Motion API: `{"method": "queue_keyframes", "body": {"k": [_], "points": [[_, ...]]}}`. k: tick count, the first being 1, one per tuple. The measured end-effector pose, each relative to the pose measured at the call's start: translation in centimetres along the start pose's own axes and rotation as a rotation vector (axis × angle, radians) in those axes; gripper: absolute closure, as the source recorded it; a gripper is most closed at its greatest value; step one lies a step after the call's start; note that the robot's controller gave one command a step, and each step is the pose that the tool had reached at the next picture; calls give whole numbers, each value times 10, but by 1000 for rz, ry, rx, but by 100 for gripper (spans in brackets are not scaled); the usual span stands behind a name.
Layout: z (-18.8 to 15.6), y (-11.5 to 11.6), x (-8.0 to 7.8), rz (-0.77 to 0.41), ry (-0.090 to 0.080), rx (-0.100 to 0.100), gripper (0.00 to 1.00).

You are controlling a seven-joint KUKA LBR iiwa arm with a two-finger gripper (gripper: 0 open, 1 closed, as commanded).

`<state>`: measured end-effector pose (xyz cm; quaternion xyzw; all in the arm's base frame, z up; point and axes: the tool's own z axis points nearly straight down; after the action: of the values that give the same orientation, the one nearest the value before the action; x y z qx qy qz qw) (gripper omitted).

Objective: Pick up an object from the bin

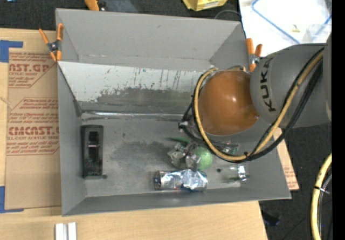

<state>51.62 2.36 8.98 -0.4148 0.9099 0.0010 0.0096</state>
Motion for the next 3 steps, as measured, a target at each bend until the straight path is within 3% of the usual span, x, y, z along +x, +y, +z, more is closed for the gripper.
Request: {"method": "queue_keyframes", "body": {"k": [1, 2, 3], "points": [[4, -74, 14, 284, 4, -2, 100], [4, -74, 14, 284, 3, -3, 100], [-50, -48, -41, 282, 1, -3, 100]]}}
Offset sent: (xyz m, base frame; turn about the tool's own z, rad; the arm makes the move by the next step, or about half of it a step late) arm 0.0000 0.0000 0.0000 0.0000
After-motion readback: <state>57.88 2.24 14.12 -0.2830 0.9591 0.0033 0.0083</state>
